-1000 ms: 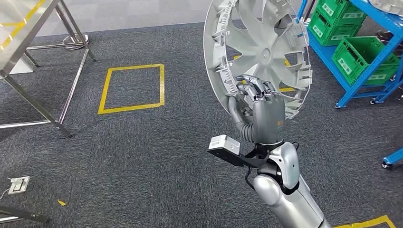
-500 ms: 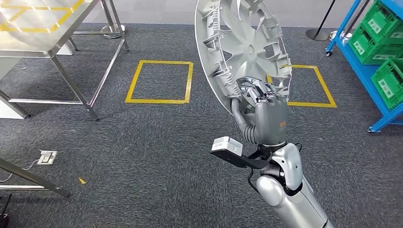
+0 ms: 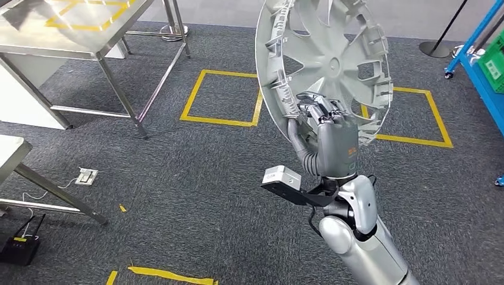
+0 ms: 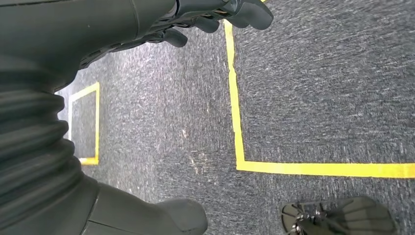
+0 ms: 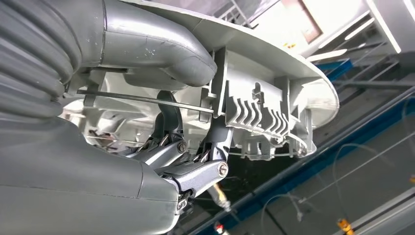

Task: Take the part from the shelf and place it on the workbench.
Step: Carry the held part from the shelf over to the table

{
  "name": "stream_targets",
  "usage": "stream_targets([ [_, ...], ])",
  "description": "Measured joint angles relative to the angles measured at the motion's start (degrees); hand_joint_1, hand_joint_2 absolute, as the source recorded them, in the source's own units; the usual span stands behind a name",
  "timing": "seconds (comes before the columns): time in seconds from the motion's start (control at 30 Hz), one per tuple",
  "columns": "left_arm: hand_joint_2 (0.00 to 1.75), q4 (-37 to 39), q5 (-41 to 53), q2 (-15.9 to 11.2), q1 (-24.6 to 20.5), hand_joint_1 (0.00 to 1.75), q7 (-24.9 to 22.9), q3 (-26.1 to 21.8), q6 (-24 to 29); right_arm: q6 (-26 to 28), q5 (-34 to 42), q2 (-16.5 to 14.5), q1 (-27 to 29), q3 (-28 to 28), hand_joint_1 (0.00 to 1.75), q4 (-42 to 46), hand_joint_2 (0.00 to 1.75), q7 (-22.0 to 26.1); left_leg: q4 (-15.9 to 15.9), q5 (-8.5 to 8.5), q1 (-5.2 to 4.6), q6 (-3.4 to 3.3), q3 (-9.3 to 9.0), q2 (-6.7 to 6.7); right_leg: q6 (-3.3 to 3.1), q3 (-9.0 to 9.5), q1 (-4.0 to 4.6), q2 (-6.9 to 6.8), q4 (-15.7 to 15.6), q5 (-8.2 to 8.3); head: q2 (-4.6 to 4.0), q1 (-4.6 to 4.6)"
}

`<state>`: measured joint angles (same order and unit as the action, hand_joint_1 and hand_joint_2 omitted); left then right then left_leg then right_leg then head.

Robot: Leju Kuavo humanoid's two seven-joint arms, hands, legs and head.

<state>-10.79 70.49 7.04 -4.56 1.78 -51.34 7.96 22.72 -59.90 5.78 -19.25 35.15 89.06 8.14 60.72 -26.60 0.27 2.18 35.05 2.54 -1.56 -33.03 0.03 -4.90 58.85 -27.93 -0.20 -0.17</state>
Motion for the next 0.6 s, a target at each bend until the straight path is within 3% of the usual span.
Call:
stream_targets([
  [0.03,1.75,0.0,0.0,0.0,-0.1,0.0,-0.1,0.0,0.0,-0.3,-0.2,-0.1,-0.1,0.0,1.75,0.0,1.75,-0.2,-1.6,0.3,-0.15,-0.41,-0.8,0.42,0.28,0.03,0.12,-0.38,0.1,-0.08,0.0,0.03],
  [0.1,1.75,0.0,0.0,0.0,-0.2,0.0,-0.3,0.0,0.0,-0.8,-0.6,-0.5,-0.4,0.0,1.75,0.0,1.75,-0.6,-1.9,0.39,-0.3,-1.31,-0.68,-0.46,0.88,0.13,0.21,-1.18,0.0,-0.09,0.0,0.09],
  [0.17,1.75,0.0,-0.1,0.0,-0.2,0.0,-0.4,0.0,0.0,-1.0,-0.7,-0.8,-0.7,0.0,1.75,0.1,1.75,-0.8,-2.3,0.71,-0.11,-2.09,-0.75,-1.49,1.59,-0.02,-0.04,-0.35,0.9,-0.9,0.0,0.14],
  [0.23,1.75,0.0,-0.2,0.0,-0.3,0.0,-0.4,0.0,0.0,-1.0,-0.7,-0.9,-0.8,0.0,1.75,0.1,1.75,-0.9,-2.5,1.0,0.17,-2.69,-0.84,-2.55,2.19,-2.07,-0.38,2.48,5.8,-3.74,0.0,0.32],
  [0.3,1.75,0.0,-0.3,0.0,-0.4,0.0,-0.4,0.0,0.0,-1.0,-0.7,-0.8,-0.7,0.0,1.75,0.1,1.75,-0.9,-2.5,1.07,0.21,-2.9,-0.66,-3.76,2.47,-5.89,-0.5,4.3,13.5,-7.07,0.0,0.46],
  [0.33,1.75,0.0,-0.4,0.0,-0.4,0.0,-0.4,0.0,0.0,-1.0,-0.7,-0.8,-0.7,0.0,1.75,0.1,1.75,-0.9,-2.4,1.08,0.2,-2.92,-0.59,-4.45,2.5,-7.24,-0.53,4.52,16.0,-7.64,0.0,0.46],
  [0.37,1.75,0.0,-0.4,0.0,-0.4,0.0,-0.4,0.0,0.0,-1.1,-0.7,-0.8,-0.7,0.0,1.75,0.1,1.75,-0.9,-2.4,1.1,0.19,-2.89,-0.56,-5.18,2.46,-7.58,-0.54,4.62,16.3,-7.07,0.0,0.47],
  [0.43,1.75,0.0,-0.5,0.0,-0.3,0.0,-0.4,0.0,0.0,-1.2,-0.8,-0.8,-0.8,0.0,1.75,0.1,1.75,-0.7,-2.2,1.14,0.23,-2.75,-0.55,-6.66,2.17,-4.93,-0.62,5.28,10.5,-3.26,0.0,0.5],
  [0.5,1.75,0.0,-0.6,0.1,-0.4,0.0,-0.4,0.0,0.0,-1.3,-0.9,-1.0,-0.9,0.0,1.75,0.1,1.75,-0.4,-1.9,1.18,0.26,-2.31,-0.31,-7.93,1.81,-1.47,-0.73,7.43,3.1,-0.41,0.0,0.51],
  [0.57,1.75,0.0,-0.8,0.0,-0.3,0.0,-0.4,-0.1,0.0,-1.6,-1.0,-1.4,-1.1,0.0,1.75,0.1,1.75,-0.1,-1.9,1.35,0.36,-1.52,0.11,-8.87,1.54,-0.43,-0.55,8.44,0.5,0.0,0.0,0.51],
  [0.6,1.75,0.0,-0.8,0.0,-0.1,0.0,-0.4,-0.1,0.1,-1.7,-1.1,-1.6,-1.2,0.0,1.75,0.1,1.75,-0.1,-2.1,1.51,0.41,-1.05,0.27,-9.38,1.33,-0.47,-0.42,7.87,0.4,0.16,0.0,0.51],
])
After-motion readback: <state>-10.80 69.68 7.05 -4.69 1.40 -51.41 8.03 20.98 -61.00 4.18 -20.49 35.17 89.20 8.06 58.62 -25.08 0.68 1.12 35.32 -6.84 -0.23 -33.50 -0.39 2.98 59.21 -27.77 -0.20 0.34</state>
